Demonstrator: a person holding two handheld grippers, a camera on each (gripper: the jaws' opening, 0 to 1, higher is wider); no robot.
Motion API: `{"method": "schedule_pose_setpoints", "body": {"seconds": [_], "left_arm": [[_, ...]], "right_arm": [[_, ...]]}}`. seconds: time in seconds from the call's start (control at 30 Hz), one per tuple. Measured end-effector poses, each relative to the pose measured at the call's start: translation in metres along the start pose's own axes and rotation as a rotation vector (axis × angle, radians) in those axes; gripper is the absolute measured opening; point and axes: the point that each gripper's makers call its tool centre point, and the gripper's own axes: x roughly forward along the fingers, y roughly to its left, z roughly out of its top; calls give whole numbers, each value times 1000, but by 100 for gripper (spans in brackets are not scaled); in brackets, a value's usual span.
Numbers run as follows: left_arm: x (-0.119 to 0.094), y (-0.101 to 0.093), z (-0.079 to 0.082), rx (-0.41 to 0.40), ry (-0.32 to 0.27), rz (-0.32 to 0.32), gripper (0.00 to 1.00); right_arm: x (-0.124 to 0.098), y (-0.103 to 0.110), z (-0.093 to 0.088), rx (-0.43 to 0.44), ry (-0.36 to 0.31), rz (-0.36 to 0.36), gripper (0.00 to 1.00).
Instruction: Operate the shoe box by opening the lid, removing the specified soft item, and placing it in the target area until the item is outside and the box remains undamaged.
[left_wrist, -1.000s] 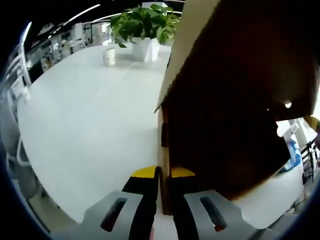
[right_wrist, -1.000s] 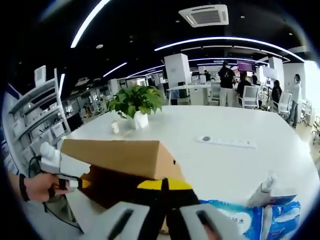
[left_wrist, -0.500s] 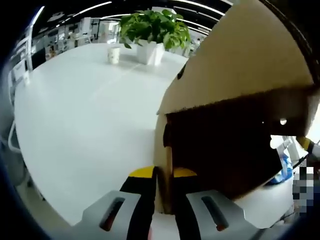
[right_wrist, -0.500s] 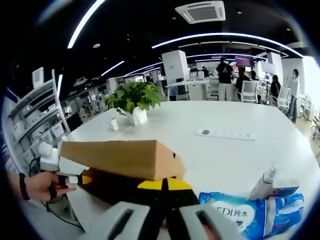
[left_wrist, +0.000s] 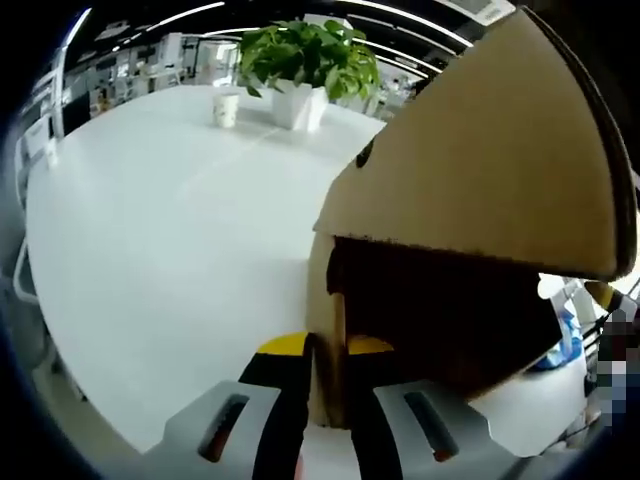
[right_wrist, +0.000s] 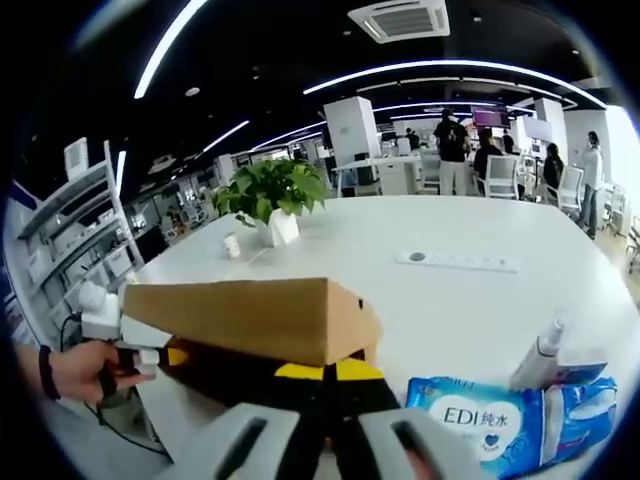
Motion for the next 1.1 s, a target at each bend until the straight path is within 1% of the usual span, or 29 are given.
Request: {"method": "schedule_pose_setpoints", "body": {"seconds": [0.17,0.37,0.47,0.53,0.63,0.83,0.93,1.1], "left_arm": [[-1,1,-1,9,4,6,9],[-3,0,-1,0,5,3,9],[-7,-2,4,28,-11,12,8],[-8,-2,4,52,-4,11,8],[-9,-1,6,39,-17,10,7],[-10,1,11,44,-38,11,7],[-13,0,16,53,-52,12,6],[-17,2,19,63,-61,18,5]], "right_arm": [[0,-1,-5,26,9,3,0],[0,-3,-9,40,18,7,0],[-1,-4,-11,46,18,10,0],[-1,-5,-12,51,20,10,0],[-1,-6,-15,57,24,9,0],[-4,-8,-16,69,21,7,0],[-4,-9,-18,76,21,4,0],[-5,-11,-20,87,18,4,0]]}}
